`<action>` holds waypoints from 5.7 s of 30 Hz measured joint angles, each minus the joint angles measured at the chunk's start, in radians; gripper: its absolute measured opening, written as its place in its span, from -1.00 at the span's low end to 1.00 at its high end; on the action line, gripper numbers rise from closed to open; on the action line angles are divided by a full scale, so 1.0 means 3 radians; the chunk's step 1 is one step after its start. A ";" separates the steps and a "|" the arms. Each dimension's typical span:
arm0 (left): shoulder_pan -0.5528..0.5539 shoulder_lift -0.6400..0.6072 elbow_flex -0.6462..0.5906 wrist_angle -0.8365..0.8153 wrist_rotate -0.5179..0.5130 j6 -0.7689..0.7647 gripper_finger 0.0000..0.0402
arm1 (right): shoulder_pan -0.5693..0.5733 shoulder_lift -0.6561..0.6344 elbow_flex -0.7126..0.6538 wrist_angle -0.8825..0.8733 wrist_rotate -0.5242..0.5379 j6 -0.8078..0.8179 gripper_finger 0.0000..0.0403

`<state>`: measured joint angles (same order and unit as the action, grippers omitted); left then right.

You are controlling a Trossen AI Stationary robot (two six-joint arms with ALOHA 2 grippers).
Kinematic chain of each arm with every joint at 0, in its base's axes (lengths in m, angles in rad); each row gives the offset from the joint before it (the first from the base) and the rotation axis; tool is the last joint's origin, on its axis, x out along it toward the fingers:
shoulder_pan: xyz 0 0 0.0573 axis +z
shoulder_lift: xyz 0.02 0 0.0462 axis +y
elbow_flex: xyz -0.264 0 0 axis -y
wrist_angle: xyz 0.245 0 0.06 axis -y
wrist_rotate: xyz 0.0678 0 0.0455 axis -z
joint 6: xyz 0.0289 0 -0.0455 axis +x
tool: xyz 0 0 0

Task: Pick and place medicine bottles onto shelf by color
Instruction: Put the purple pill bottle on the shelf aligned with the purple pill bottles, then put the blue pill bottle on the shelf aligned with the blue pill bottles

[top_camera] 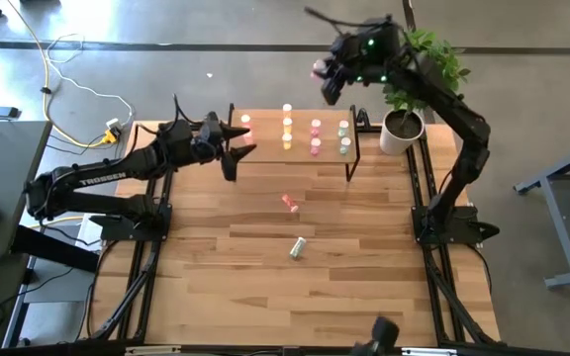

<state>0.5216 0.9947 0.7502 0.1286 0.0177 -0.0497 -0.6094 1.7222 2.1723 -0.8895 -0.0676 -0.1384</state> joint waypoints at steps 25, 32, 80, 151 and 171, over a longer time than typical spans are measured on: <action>0.0524 -0.0001 0.0000 0.0021 -0.0136 -0.0091 0.21 | -0.0612 0.0050 -0.1703 0.1020 -0.1023 -0.0060 -0.52; 0.0552 -0.0001 0.0000 0.0015 -0.0135 -0.0095 0.21 | -0.0610 0.0090 -0.1733 0.0860 -0.0934 -0.0267 -0.52; 0.0552 -0.0001 -0.0003 0.0012 -0.0135 -0.0087 0.21 | -0.0509 0.0420 -0.1733 0.0769 -0.0758 -0.0360 -0.52; 0.0551 -0.0001 -0.0003 -0.0507 -0.0099 0.0136 0.21 | 0.0691 -0.0342 -0.1719 -0.0127 -0.0051 0.1986 -0.26; 0.0549 -0.0001 -0.0003 -0.0904 -0.0061 0.0185 0.21 | 0.1980 -0.0105 -0.1728 -0.0585 0.0202 0.4050 -0.26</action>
<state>0.6865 0.9943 0.7494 -0.1426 -0.0006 0.0059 -0.0154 1.6906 1.6539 -1.0652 -0.0071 1.0766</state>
